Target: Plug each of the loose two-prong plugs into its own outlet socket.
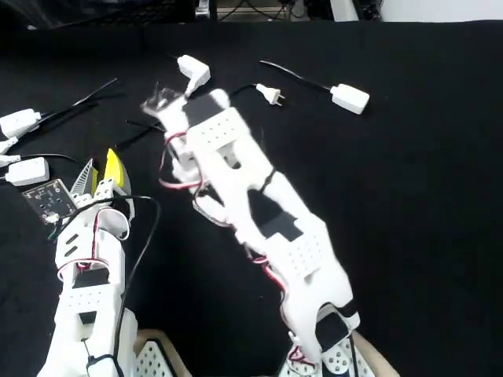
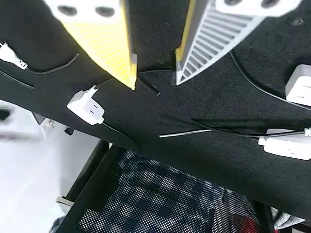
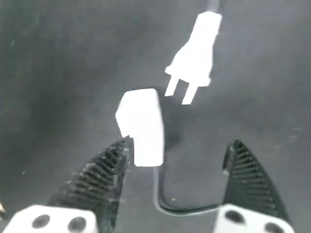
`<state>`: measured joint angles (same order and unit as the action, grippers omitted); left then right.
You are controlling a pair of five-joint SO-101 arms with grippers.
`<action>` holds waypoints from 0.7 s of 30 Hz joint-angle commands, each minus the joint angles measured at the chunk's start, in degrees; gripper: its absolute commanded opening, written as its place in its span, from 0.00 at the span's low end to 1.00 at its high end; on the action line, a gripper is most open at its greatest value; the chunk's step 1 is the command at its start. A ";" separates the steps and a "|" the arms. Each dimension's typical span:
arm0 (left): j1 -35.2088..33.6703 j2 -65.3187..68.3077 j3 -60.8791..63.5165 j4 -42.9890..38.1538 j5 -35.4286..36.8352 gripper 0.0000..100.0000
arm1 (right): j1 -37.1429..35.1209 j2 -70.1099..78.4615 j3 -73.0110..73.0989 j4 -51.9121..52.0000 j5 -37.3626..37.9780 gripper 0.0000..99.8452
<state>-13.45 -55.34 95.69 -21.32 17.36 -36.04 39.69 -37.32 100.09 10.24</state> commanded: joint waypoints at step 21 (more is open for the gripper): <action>0.04 -0.18 1.10 -0.18 0.09 0.15 | 5.27 -2.86 10.15 -7.03 3.52 0.29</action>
<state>-13.45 -55.34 95.69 -21.32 17.36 -32.53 39.60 -25.45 93.41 12.26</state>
